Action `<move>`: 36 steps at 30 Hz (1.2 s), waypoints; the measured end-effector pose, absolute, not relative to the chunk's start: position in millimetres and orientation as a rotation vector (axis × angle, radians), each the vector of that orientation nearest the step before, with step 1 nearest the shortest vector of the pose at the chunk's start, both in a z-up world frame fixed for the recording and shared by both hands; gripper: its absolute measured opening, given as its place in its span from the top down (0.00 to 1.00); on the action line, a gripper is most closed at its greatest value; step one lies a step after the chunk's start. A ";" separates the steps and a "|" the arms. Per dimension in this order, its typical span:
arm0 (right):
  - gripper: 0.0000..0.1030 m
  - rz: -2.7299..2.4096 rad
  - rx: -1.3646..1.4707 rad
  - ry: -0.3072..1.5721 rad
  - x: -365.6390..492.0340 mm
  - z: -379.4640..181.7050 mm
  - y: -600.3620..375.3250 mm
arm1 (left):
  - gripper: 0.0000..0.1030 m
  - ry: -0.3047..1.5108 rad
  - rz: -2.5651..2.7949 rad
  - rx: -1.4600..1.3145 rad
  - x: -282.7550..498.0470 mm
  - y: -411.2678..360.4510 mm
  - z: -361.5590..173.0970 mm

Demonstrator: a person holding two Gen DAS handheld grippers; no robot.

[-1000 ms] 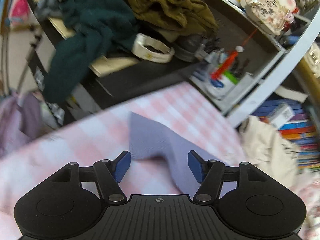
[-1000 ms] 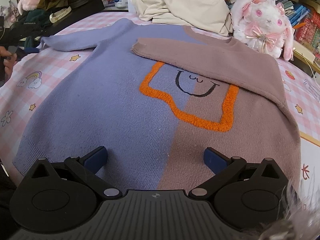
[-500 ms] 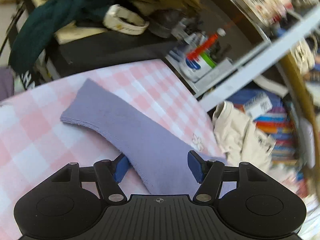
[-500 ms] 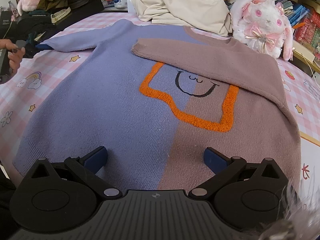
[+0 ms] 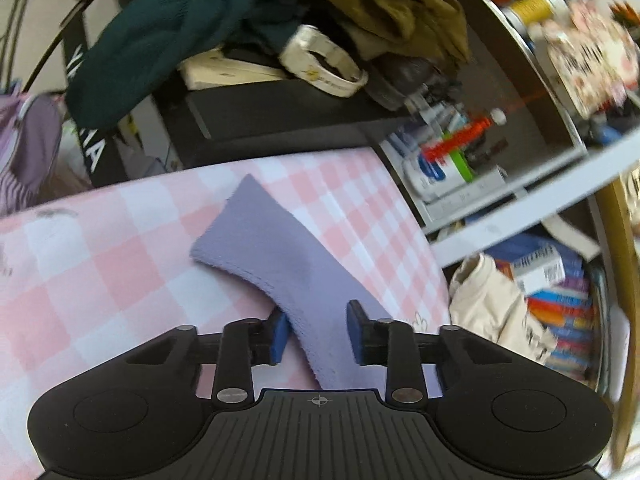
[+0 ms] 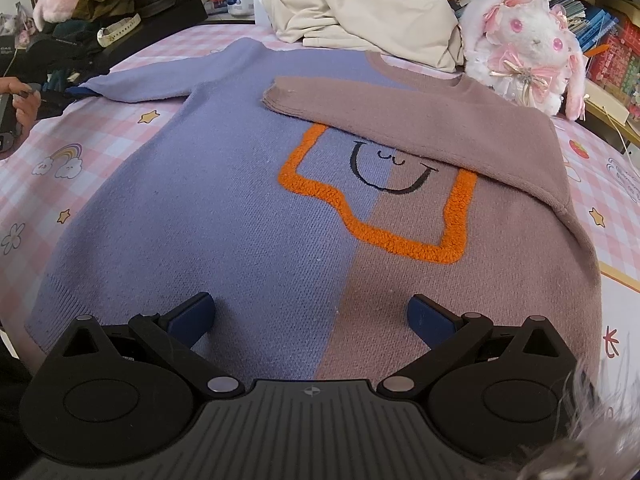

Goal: Fold clothes
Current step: 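Lower the left gripper onto the lavender sleeve cuff and close it, then lift the lavender sleeve with the left gripper, lay it across the sweater front, open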

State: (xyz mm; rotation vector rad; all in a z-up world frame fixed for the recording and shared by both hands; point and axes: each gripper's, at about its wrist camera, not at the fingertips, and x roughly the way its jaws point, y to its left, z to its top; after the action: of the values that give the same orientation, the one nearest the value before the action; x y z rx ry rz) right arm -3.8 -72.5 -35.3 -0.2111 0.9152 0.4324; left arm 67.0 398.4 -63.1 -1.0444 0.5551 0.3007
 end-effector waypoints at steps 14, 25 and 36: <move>0.00 0.417 -0.231 0.918 -8.0 -30.4 -78.1 | 0.96 0.561 0.340 -0.913 66.2 385.4 -45.5; 0.00 0.456 -0.265 0.849 -11.6 -20.8 -110.2 | 0.96 0.491 0.282 -0.760 66.1 334.3 6.9; 0.00 0.520 -0.232 0.790 -3.6 -11.1 -155.1 | 0.96 0.464 0.170 -0.561 77.7 233.5 63.5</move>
State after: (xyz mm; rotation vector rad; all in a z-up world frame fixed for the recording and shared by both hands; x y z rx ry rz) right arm -3.6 -155.1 -11.1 -0.2317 0.7901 0.5201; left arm 77.7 233.5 63.5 -0.5606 0.4637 0.1698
